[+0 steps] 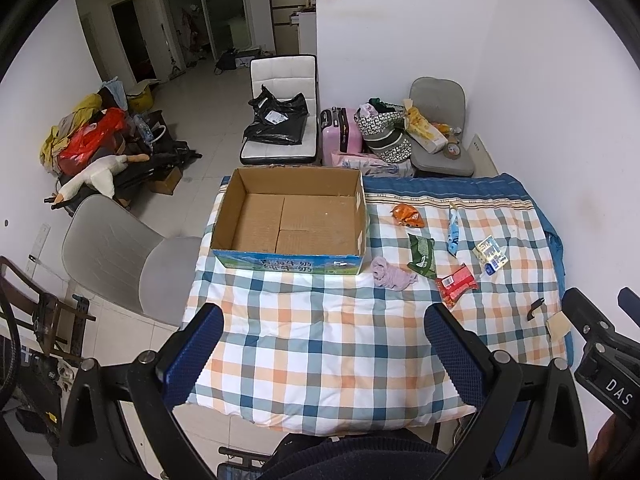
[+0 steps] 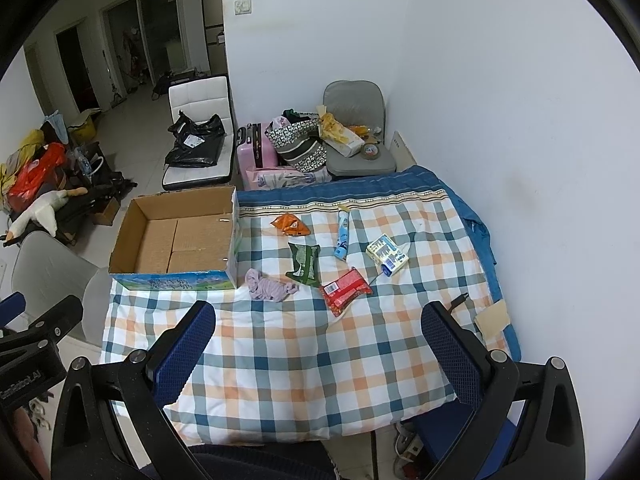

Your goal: Organize soft objects

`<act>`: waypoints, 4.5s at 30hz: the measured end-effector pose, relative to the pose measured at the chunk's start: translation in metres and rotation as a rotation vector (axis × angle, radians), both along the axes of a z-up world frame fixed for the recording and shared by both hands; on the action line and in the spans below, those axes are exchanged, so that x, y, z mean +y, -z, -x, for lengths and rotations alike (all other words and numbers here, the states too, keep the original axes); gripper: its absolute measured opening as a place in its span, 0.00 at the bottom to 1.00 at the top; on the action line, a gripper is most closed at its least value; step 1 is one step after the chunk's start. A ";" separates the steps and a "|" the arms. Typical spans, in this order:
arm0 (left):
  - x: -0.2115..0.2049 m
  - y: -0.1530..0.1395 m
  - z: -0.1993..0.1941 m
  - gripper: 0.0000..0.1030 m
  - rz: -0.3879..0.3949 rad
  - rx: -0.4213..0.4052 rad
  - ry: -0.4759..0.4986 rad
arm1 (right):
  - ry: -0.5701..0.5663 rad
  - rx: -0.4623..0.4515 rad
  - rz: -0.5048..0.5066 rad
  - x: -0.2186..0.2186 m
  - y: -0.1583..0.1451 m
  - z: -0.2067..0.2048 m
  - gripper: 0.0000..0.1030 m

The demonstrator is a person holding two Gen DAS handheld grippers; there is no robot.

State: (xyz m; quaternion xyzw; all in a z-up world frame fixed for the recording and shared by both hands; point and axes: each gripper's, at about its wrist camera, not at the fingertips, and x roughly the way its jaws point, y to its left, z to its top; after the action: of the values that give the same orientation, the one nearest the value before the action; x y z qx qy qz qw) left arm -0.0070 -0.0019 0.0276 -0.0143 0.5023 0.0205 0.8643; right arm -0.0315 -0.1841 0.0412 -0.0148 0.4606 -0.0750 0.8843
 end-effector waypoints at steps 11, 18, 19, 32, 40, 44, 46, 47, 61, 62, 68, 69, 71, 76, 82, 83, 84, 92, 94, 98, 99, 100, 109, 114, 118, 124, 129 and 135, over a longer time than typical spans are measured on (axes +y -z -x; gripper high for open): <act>0.003 -0.001 -0.003 1.00 -0.002 -0.004 -0.001 | 0.006 -0.017 0.005 -0.001 -0.002 -0.003 1.00; 0.002 -0.002 -0.002 1.00 -0.003 -0.004 0.000 | 0.007 -0.034 0.013 0.002 -0.003 -0.004 1.00; 0.002 -0.001 -0.002 1.00 -0.004 -0.006 0.000 | 0.006 -0.034 0.013 0.002 -0.003 -0.005 1.00; 0.003 0.002 -0.001 1.00 -0.005 -0.008 0.001 | 0.006 -0.035 0.013 0.002 -0.002 -0.004 1.00; 0.003 0.002 0.000 1.00 -0.003 -0.010 0.000 | 0.005 -0.037 0.012 0.002 -0.002 -0.005 1.00; 0.005 0.002 -0.002 1.00 -0.001 -0.008 0.001 | 0.005 -0.038 0.014 0.003 -0.001 -0.003 1.00; 0.008 0.003 -0.006 1.00 -0.001 -0.006 0.000 | 0.004 -0.038 0.013 0.003 -0.001 -0.005 1.00; 0.008 0.003 -0.005 1.00 0.001 -0.007 -0.001 | 0.004 -0.038 0.014 0.003 -0.001 -0.003 1.00; -0.032 0.044 -0.066 1.00 0.017 -0.001 0.067 | 0.116 0.024 -0.092 -0.061 0.032 -0.054 1.00; -0.040 0.052 -0.078 1.00 0.009 -0.004 0.079 | 0.132 0.033 -0.099 -0.071 0.039 -0.060 1.00; -0.093 0.130 -0.160 1.00 0.039 0.146 0.134 | 0.238 0.181 -0.122 -0.145 0.118 -0.124 1.00; -0.104 0.147 -0.173 1.00 0.035 0.174 0.142 | 0.247 0.216 -0.138 -0.156 0.137 -0.135 1.00; -0.127 0.184 -0.200 1.00 0.028 0.232 0.160 | 0.276 0.282 -0.167 -0.182 0.179 -0.158 1.00; -0.171 0.271 -0.253 1.00 0.002 0.356 0.182 | 0.341 0.479 -0.260 -0.227 0.294 -0.212 1.00; -0.200 0.354 -0.293 0.96 -0.021 0.493 0.201 | 0.451 0.625 -0.432 -0.232 0.405 -0.238 0.99; -0.204 0.365 -0.298 0.96 -0.027 0.510 0.206 | 0.476 0.633 -0.478 -0.234 0.420 -0.240 0.99; -0.206 0.373 -0.302 0.96 -0.028 0.523 0.209 | 0.501 0.637 -0.519 -0.234 0.431 -0.241 0.99; -0.219 0.428 -0.319 0.96 -0.024 0.596 0.242 | 0.575 0.666 -0.620 -0.221 0.488 -0.240 0.64; -0.225 0.436 -0.320 0.96 -0.007 0.609 0.266 | 0.543 0.672 -0.599 -0.216 0.492 -0.237 0.61; -0.244 0.449 -0.321 0.95 -0.022 0.625 0.322 | 0.457 0.707 -0.480 -0.209 0.488 -0.235 0.59; -0.248 0.456 -0.320 0.95 -0.026 0.633 0.331 | 0.433 0.725 -0.453 -0.207 0.491 -0.235 0.59; -0.251 0.461 -0.320 0.90 -0.017 0.636 0.353 | 0.423 0.740 -0.447 -0.206 0.494 -0.234 0.59; -0.244 0.468 -0.314 0.36 -0.022 0.622 0.338 | 0.450 0.764 -0.428 -0.175 0.514 -0.220 0.59; -0.229 0.442 -0.294 0.33 -0.021 0.577 0.317 | 0.415 0.739 -0.414 -0.165 0.500 -0.218 0.52; -0.214 0.408 -0.268 0.31 0.006 0.514 0.302 | 0.350 0.711 -0.387 -0.146 0.477 -0.208 0.51; -0.179 0.337 -0.228 0.31 0.052 0.389 0.261 | 0.211 0.640 -0.356 -0.098 0.421 -0.187 0.51; -0.125 0.283 -0.229 0.31 0.098 0.306 0.207 | 0.078 0.575 -0.346 -0.059 0.351 -0.197 0.51; -0.054 0.241 -0.237 0.31 0.140 0.240 0.110 | -0.107 0.512 -0.360 -0.044 0.269 -0.239 0.50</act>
State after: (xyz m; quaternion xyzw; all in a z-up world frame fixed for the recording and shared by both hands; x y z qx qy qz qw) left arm 0.2298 -0.0555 -0.2134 -0.0445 0.6024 -0.0603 0.7947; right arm 0.2074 -0.2278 -0.2279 0.0992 0.6727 0.0604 0.7308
